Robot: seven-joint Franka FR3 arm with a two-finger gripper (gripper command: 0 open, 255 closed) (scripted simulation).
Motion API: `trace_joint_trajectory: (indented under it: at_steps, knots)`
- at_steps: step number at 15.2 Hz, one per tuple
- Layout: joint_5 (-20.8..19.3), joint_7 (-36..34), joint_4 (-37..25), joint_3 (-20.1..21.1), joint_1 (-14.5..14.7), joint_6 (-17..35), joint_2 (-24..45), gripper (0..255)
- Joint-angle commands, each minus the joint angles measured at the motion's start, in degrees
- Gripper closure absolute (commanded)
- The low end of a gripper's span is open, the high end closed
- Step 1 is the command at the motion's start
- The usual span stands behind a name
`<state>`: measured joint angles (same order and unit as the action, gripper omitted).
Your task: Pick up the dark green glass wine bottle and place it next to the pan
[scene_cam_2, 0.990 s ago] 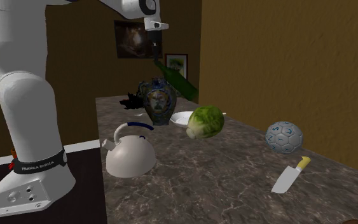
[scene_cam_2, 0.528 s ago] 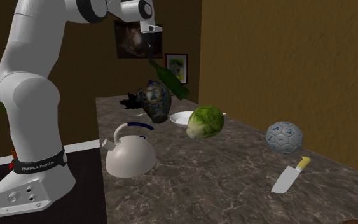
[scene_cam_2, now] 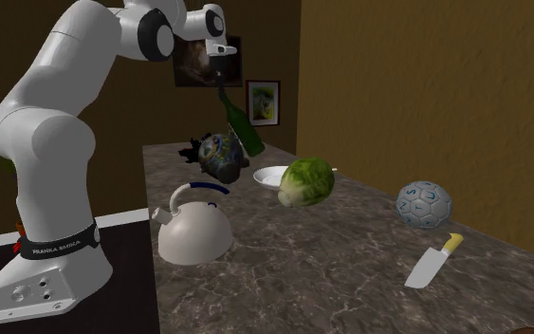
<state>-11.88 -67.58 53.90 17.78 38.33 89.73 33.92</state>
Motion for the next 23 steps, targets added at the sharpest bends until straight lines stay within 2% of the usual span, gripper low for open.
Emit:
trace_joint_trajectory:
  at_steps: [1, 14, 22, 23]
  knots:
    - [0.16, -0.17, 2.76, 0.07, -0.44, 2.09, -0.71, 255]
    - [0.54, -1.03, 16.89, 0.15, -2.34, 13.67, -3.14, 255]
    - [0.53, -1.07, 17.35, 0.14, -2.39, 14.11, -3.15, 255]
    - [0.53, -1.06, 17.36, 0.14, -2.40, 14.11, -3.16, 0]
